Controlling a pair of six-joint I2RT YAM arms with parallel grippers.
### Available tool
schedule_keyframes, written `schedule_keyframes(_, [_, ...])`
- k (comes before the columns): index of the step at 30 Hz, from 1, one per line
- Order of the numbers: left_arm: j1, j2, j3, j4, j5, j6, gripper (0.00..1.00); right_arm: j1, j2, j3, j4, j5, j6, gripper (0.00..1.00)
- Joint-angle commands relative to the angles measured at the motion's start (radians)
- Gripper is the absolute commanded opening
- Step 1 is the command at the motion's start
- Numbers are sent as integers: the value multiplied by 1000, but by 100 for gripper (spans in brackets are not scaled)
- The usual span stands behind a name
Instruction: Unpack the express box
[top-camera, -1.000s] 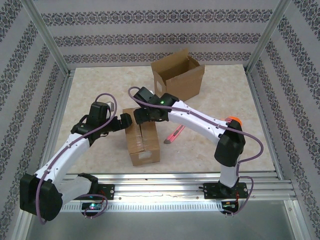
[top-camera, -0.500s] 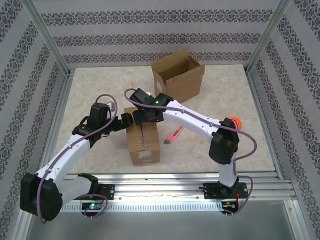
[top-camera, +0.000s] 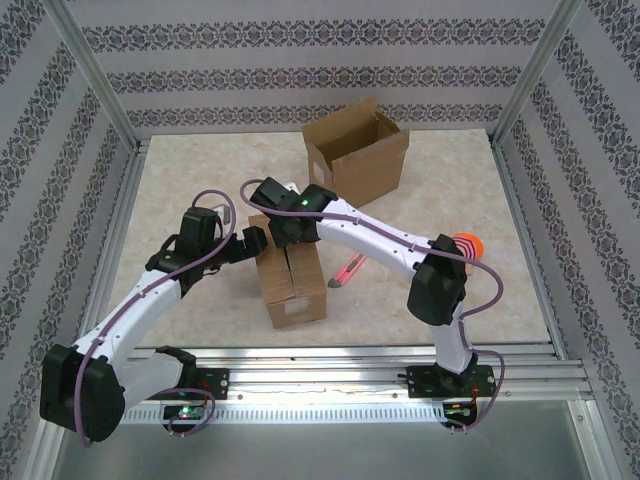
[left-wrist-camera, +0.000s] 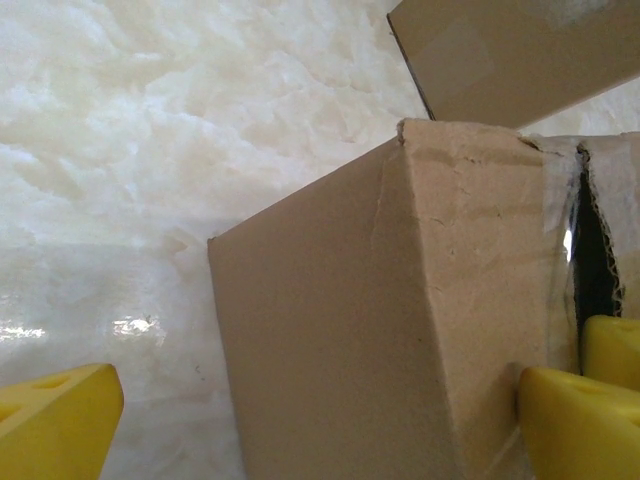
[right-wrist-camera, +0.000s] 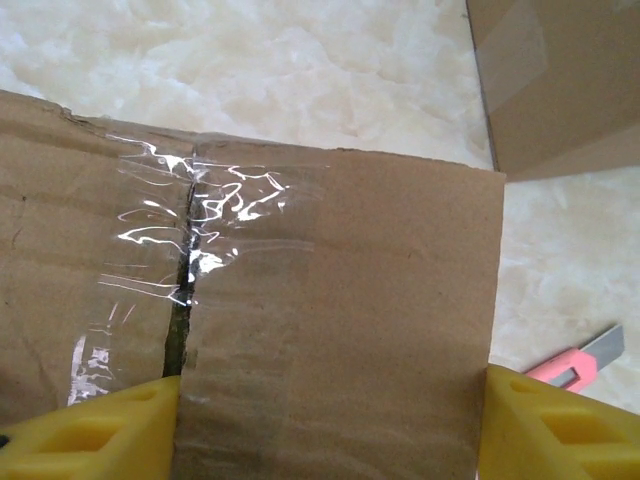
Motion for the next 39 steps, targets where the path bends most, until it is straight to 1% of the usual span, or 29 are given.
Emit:
schedule_keyframes(1, [0, 30, -55, -49, -43, 7, 100, 3, 18, 59, -91, 133, -22, 59])
schedule_keyframes(5, [-1, 53, -87, -35, -62, 14, 100, 8, 35, 100, -126, 179, -26, 51])
schedule_keyframes(8, [-1, 81, -105, -19, -64, 15, 100, 17, 54, 145, -166, 225, -32, 51])
schedule_keyframes(10, [-1, 100, -113, -10, -65, 15, 100, 22, 70, 181, -195, 252, -35, 54])
schedule_keyframes(12, [-1, 115, -116, -4, -63, 17, 100, 26, 89, 211, -219, 271, -39, 63])
schedule_keyframes(15, [-1, 120, -114, -2, -58, 15, 100, 27, 107, 231, -234, 284, -43, 68])
schedule_keyframes(23, [-1, 85, -72, -41, -44, 12, 100, 27, 127, 246, -255, 318, -42, 73])
schedule_keyframes(28, [-2, 51, -38, -57, -12, 2, 100, 28, 137, 259, -266, 338, -45, 76])
schedule_keyframes(30, [-2, 44, -21, -57, 9, -1, 100, 28, 142, 261, -266, 343, -48, 76])
schedule_keyframes(33, [-1, 45, 4, -52, 37, -5, 100, 28, 155, 268, -273, 355, -46, 72])
schedule_keyframes(39, [0, 76, 20, -32, 35, -5, 100, 32, 172, 286, -281, 384, -47, 58])
